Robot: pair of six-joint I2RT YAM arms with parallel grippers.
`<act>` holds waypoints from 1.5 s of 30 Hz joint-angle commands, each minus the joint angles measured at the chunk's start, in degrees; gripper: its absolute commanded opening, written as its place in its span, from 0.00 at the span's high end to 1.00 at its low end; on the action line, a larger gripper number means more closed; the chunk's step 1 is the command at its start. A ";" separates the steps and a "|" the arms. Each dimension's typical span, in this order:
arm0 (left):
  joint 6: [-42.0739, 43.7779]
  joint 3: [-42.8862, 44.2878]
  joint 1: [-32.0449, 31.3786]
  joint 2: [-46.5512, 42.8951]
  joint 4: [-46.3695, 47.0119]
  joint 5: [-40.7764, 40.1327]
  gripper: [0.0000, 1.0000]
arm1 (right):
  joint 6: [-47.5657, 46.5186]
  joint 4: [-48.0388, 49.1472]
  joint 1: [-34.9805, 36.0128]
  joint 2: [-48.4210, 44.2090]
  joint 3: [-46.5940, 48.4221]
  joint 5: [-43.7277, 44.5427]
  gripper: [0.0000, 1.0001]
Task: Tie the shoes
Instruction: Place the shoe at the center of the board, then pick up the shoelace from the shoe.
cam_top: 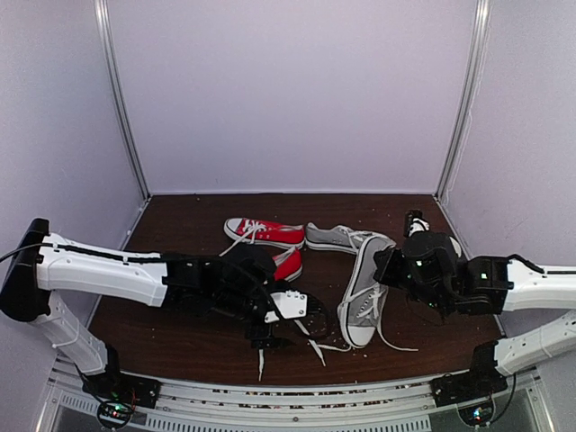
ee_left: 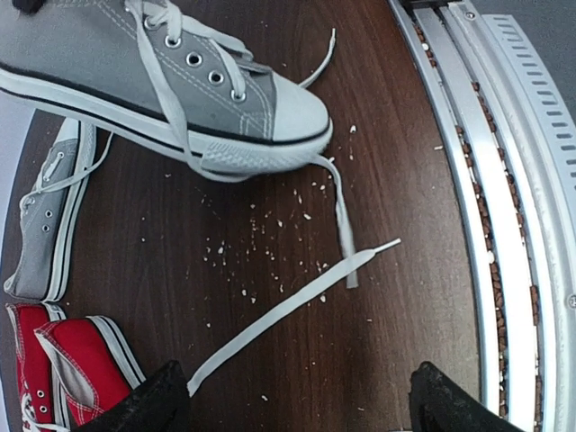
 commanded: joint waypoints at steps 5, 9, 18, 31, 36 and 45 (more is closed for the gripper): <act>1.44 7.60 0.19 8.17 -6.95 -1.90 0.15 | -10.56 2.04 -9.63 15.00 6.83 -10.94 1.00; 0.91 12.22 0.11 10.91 -10.44 -2.27 0.18 | -12.28 4.74 -14.04 19.97 7.31 -13.56 1.00; -0.74 37.05 -5.29 24.53 -29.30 -6.42 0.21 | -14.73 8.04 -20.93 30.64 10.43 -20.42 0.99; 24.00 37.14 -9.03 27.65 -25.22 -4.39 0.19 | -24.08 -8.99 -25.63 18.07 11.49 -28.46 0.42; 44.36 32.38 -9.03 27.88 -16.24 5.95 0.27 | -26.25 -14.72 -28.47 10.38 4.96 -32.20 0.39; 50.06 45.27 -9.57 40.97 -20.84 6.28 0.30 | -26.56 -15.80 -30.87 5.46 -3.74 -39.49 0.38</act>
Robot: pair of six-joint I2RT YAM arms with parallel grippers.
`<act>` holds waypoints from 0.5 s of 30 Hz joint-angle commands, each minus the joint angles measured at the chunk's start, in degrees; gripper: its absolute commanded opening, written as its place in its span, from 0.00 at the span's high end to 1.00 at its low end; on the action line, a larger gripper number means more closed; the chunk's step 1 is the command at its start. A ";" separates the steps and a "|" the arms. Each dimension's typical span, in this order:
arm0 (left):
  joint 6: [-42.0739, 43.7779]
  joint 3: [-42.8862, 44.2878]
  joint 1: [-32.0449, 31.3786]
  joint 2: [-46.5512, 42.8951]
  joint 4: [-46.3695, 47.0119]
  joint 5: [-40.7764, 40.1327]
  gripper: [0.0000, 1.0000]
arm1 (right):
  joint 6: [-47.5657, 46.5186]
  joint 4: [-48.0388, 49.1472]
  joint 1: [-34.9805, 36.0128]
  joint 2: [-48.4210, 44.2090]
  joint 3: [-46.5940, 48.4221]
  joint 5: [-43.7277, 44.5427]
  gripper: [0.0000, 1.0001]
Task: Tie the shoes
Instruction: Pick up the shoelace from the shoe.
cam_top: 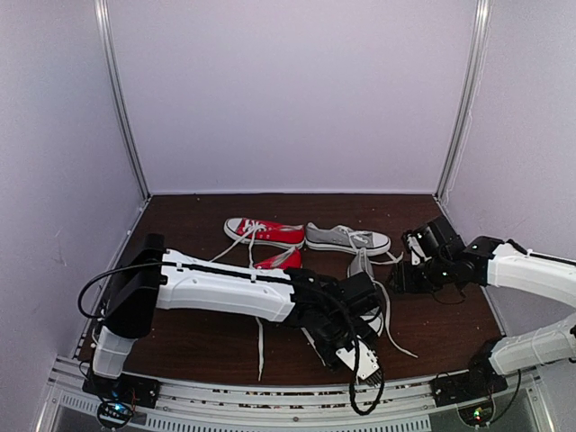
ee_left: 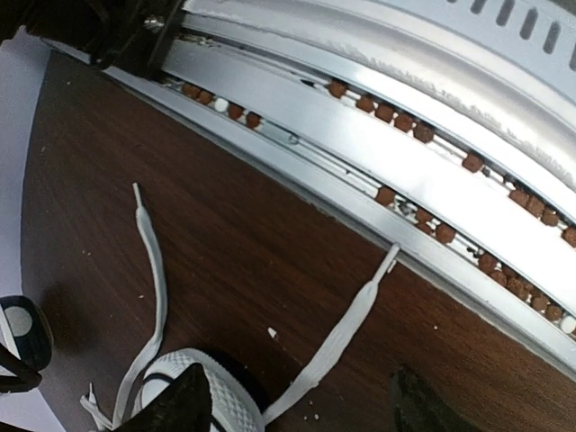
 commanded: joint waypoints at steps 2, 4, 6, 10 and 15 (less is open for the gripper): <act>5.78 5.97 -0.82 5.55 -5.53 -0.05 0.29 | -1.48 -2.18 -0.86 -1.24 -2.90 -4.15 0.38; 5.79 9.26 -0.84 8.09 -8.58 -2.01 0.28 | -1.86 -2.46 -0.86 -0.72 -3.97 -5.60 0.38; 6.91 9.55 -0.84 9.00 -8.72 -2.74 0.28 | -1.94 -1.30 -0.87 -0.41 -5.18 -8.19 0.38; 8.69 11.17 -0.80 10.99 -8.64 -5.03 0.30 | -2.29 -0.81 -0.77 1.25 -5.94 -10.09 0.38; 10.73 13.69 -0.84 15.07 -12.88 -13.78 0.39 | -2.37 -0.94 -0.65 1.06 -5.98 -11.66 0.38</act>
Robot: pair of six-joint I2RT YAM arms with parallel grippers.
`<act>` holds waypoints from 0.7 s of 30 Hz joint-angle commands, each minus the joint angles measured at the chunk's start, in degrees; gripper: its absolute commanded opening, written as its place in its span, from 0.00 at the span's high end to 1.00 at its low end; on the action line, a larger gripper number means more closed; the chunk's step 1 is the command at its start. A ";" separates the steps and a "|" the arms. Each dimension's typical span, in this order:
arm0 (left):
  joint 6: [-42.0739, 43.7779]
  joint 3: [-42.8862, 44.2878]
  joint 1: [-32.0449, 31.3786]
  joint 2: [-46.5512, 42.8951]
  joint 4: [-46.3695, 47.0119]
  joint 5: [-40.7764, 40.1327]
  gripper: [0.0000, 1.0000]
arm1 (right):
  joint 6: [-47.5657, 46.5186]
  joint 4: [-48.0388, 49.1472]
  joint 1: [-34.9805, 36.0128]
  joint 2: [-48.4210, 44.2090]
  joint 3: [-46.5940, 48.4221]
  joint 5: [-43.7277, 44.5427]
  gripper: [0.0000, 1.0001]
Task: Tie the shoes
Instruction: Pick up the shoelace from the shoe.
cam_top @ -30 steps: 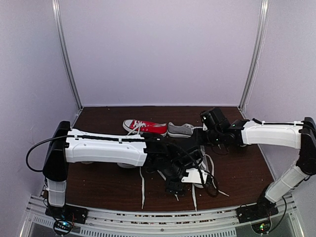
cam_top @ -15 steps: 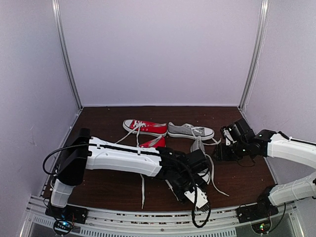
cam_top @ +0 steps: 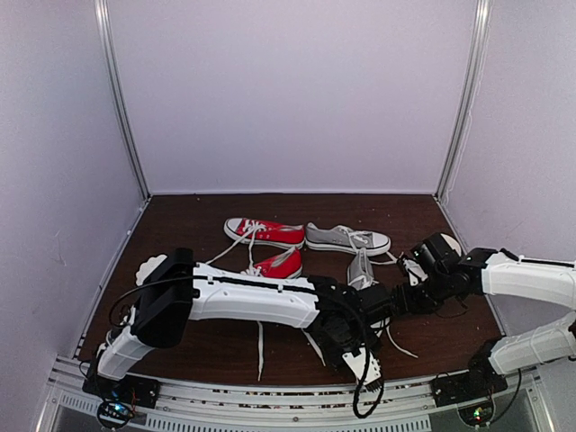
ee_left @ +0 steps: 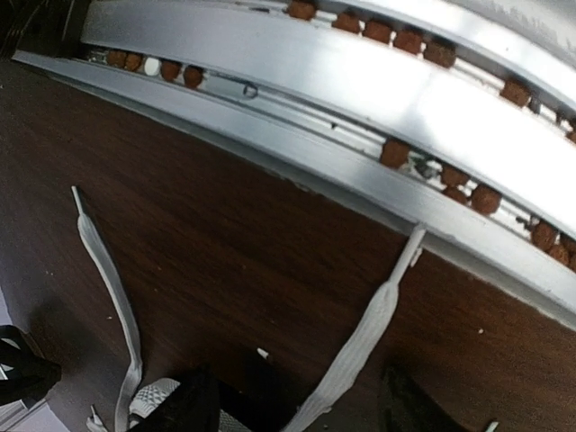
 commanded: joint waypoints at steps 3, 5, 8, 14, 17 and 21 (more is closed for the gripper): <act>3.91 2.58 -0.61 7.06 -7.01 -14.18 0.47 | -0.94 -0.09 0.24 -1.21 -0.22 -2.52 0.38; 3.80 2.88 -0.95 7.78 -7.71 -14.66 0.55 | -0.63 0.31 0.75 -1.87 -0.72 -3.39 0.38; 4.27 2.89 -1.57 8.35 -7.73 -15.18 0.71 | -0.52 0.41 0.87 -2.46 -1.35 -3.50 0.38; 2.14 -0.05 -2.07 5.73 -7.82 -15.41 1.00 | 0.12 1.01 0.89 -3.78 -2.80 -3.36 0.38; -2.25 -3.66 -2.01 1.86 -4.63 -15.33 1.00 | 0.56 0.96 0.93 -3.82 -3.40 -2.69 0.38; -11.31 -14.28 -0.64 -7.80 7.51 -10.18 1.00 | 1.28 -2.25 2.89 -3.03 -2.46 4.20 0.39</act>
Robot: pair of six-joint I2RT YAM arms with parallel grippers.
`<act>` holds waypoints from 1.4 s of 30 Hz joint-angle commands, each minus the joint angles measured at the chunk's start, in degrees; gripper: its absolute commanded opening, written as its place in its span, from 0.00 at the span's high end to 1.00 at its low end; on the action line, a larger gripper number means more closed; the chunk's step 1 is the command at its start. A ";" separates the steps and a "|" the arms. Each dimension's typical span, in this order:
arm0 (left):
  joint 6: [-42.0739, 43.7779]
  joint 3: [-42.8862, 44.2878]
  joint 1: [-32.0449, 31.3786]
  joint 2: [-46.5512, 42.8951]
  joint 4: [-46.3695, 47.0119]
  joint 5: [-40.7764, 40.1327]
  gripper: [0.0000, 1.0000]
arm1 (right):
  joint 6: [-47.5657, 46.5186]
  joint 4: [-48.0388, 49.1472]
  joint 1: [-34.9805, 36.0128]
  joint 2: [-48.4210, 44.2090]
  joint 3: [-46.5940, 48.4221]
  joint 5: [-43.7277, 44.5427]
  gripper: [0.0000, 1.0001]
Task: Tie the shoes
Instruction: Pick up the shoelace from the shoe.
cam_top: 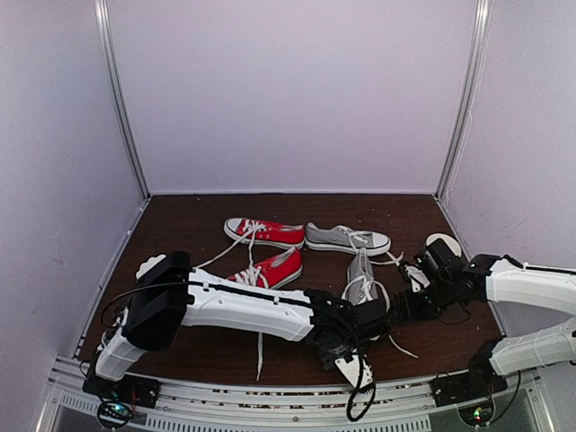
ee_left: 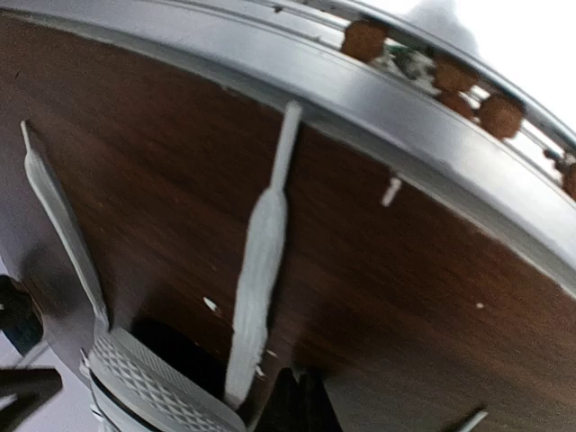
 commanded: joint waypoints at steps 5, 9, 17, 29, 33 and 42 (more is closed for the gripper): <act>-22.29 -28.45 4.24 -21.30 26.23 9.45 1.00 | 1.69 -2.67 4.34 1.85 0.62 7.22 0.38; -29.17 -38.05 6.81 -28.56 36.55 8.86 1.00 | 1.90 -0.51 5.12 1.71 0.65 6.32 0.39; -36.65 -42.04 9.04 -32.30 37.76 9.18 1.00 | 2.66 0.47 6.91 -0.49 7.52 11.42 0.45; -56.18 -53.24 18.25 -46.72 46.38 9.35 0.97 | -0.03 -1.75 19.27 15.76 24.94 19.30 0.51; -60.97 -56.54 20.33 -50.66 48.22 7.18 0.92 | 4.06 -6.04 19.41 23.70 31.80 22.70 0.54; -64.18 -61.10 22.19 -56.09 48.38 2.14 0.89 | 8.96 -0.84 19.57 32.51 31.88 21.17 0.58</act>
